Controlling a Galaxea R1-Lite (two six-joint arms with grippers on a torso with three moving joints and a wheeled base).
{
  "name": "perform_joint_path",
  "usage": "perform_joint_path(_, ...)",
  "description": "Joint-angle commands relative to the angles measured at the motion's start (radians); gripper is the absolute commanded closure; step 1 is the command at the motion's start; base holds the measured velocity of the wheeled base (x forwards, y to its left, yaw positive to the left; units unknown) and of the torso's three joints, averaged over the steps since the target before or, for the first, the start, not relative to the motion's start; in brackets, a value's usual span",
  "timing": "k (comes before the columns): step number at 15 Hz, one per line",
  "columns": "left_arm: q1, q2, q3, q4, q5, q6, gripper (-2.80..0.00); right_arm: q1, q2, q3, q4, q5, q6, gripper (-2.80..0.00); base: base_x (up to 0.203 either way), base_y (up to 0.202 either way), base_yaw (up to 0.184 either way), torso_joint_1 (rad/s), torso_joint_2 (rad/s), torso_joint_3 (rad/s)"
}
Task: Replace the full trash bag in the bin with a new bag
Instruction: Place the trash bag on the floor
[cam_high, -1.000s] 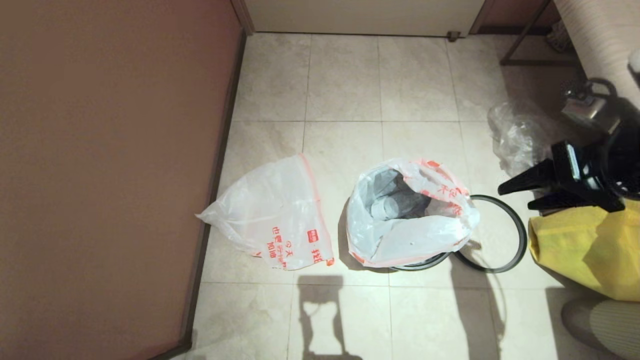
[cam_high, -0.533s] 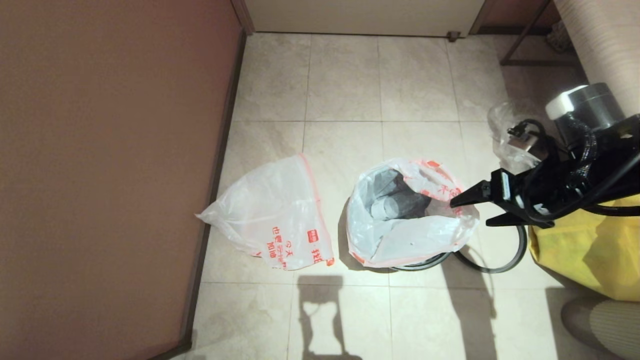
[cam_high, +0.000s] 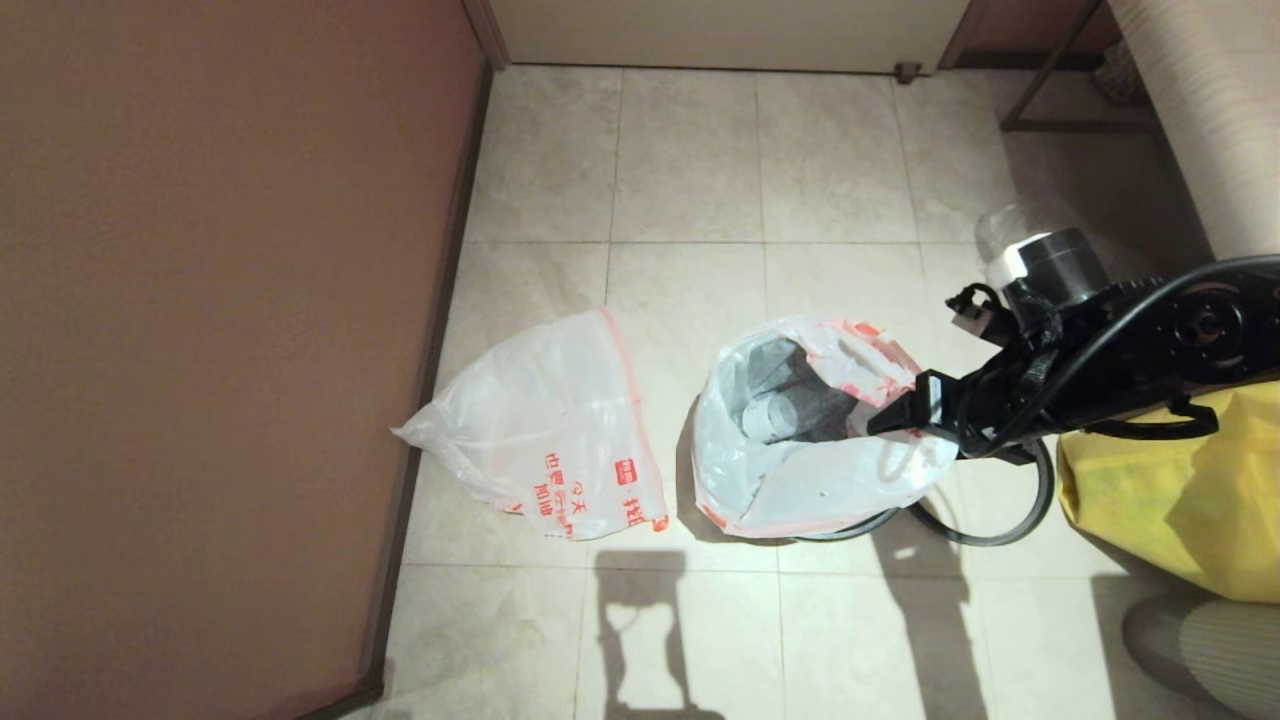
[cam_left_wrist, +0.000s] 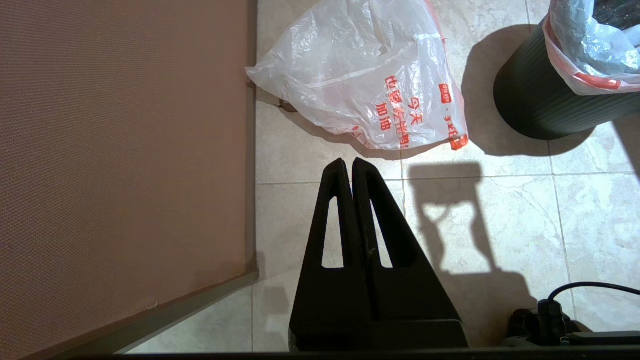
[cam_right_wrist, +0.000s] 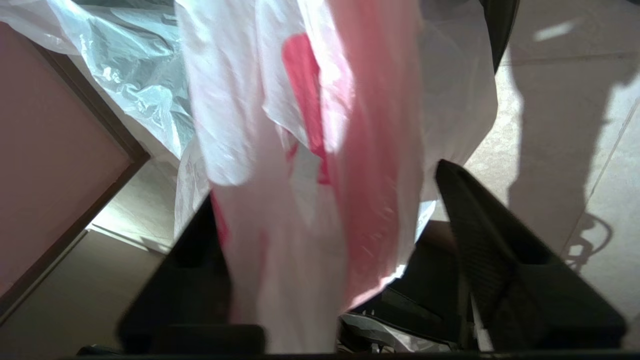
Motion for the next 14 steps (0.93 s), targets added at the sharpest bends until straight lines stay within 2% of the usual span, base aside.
perform_joint_path(1, 0.0, 0.001, 0.0, -0.001, 0.0, 0.0, 0.0, 0.005, 0.03, -0.03, 0.008, 0.001, 0.003, 0.0, 0.0, 0.0, 0.0, 0.0, 0.0, 0.0)
perform_joint_path(5, 0.0, 0.001, 0.0, -0.001, 0.0, 0.0, 0.0, 0.034, 0.027, -0.103, 0.14, 0.001, 0.006, 0.0, 0.0, 0.0, 0.0, 0.0, 0.0, 0.0)
perform_joint_path(8, 0.0, 0.001, 0.0, 0.0, 0.0, 0.0, 0.0, 0.106, -0.038, -0.172, 0.239, 0.014, 0.105, 0.0, 0.0, 0.0, 0.0, 0.0, 0.0, 0.0)
perform_joint_path(10, 0.0, 0.001, 0.0, 0.0, 0.0, 0.0, 0.0, 0.123, -0.088, -0.221, 0.29, 0.063, 0.123, 0.0, 0.0, 0.0, 0.0, 0.0, 0.0, 0.0)
perform_joint_path(14, 0.0, 0.001, 0.0, 0.0, 0.0, 0.0, 0.0, 0.126, -0.167, -0.45, 0.431, 0.182, 0.165, 0.0, 0.0, 0.0, 0.0, 0.0, 0.0, 0.0)
